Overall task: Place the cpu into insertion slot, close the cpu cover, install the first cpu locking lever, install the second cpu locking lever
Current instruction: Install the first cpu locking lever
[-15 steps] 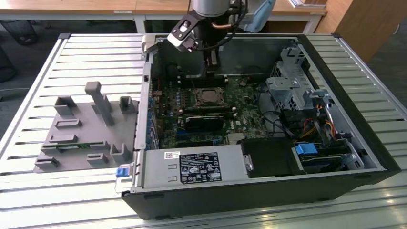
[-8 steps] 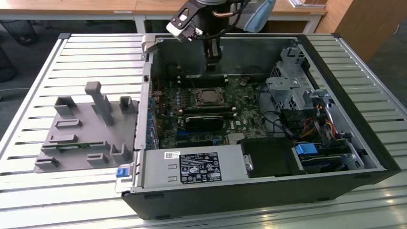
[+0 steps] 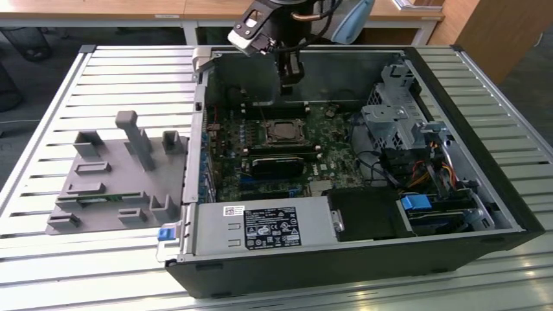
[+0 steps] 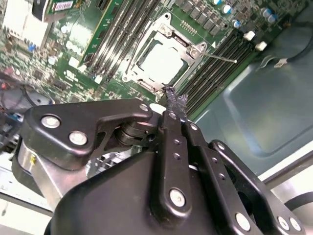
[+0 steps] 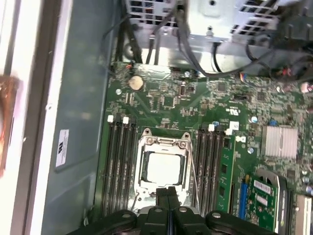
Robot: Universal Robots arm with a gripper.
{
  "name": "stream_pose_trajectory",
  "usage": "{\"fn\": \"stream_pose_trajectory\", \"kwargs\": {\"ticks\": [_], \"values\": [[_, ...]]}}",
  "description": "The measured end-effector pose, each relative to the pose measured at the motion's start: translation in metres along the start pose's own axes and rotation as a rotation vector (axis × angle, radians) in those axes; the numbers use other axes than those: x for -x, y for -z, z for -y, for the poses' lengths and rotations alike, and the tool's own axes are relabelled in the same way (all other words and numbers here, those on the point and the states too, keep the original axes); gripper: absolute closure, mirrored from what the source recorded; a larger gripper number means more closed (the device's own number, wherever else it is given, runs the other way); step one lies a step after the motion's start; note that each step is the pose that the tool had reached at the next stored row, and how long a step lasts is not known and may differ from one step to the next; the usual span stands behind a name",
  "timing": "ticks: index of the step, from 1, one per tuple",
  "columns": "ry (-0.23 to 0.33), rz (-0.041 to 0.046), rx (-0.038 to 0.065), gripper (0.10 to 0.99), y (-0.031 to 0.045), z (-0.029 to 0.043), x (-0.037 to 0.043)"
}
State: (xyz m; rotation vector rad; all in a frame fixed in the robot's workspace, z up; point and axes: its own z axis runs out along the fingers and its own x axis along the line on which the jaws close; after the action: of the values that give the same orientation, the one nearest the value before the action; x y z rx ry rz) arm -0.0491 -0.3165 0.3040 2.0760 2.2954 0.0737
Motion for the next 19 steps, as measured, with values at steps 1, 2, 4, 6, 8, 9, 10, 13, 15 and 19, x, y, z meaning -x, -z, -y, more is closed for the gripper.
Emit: {"fn": "stream_pose_trajectory", "kwargs": {"ticks": [1, 2, 4, 6, 8, 9, 10, 13, 15, 19], "values": [[0.018, -0.0012, 0.0, 0.98, -0.0001, 0.0, 0.0], [0.036, -0.0024, 0.0, 0.98, -0.0001, 0.0, 0.0], [0.072, -0.0037, 0.0, 0.98, -0.0001, 0.0, 0.0], [0.107, -0.0037, 0.0, 0.98, -0.0001, 0.0, 0.0], [0.137, -0.0039, -0.001, 0.98, -0.0001, 0.0001, 0.0], [0.151, -0.0046, 0.0, 0.98, -0.0002, 0.0, 0.0], [0.164, -0.0051, 0.0, 0.98, -0.0002, 0.0, 0.0], [0.214, -0.0052, -0.001, 0.98, -0.0002, 0.0001, 0.0], [0.25, -0.0057, -0.001, 0.98, -0.0002, 0.0001, 0.0], [0.32, -0.0067, -0.002, 0.98, -0.0004, 0.0001, 0.0]]}}
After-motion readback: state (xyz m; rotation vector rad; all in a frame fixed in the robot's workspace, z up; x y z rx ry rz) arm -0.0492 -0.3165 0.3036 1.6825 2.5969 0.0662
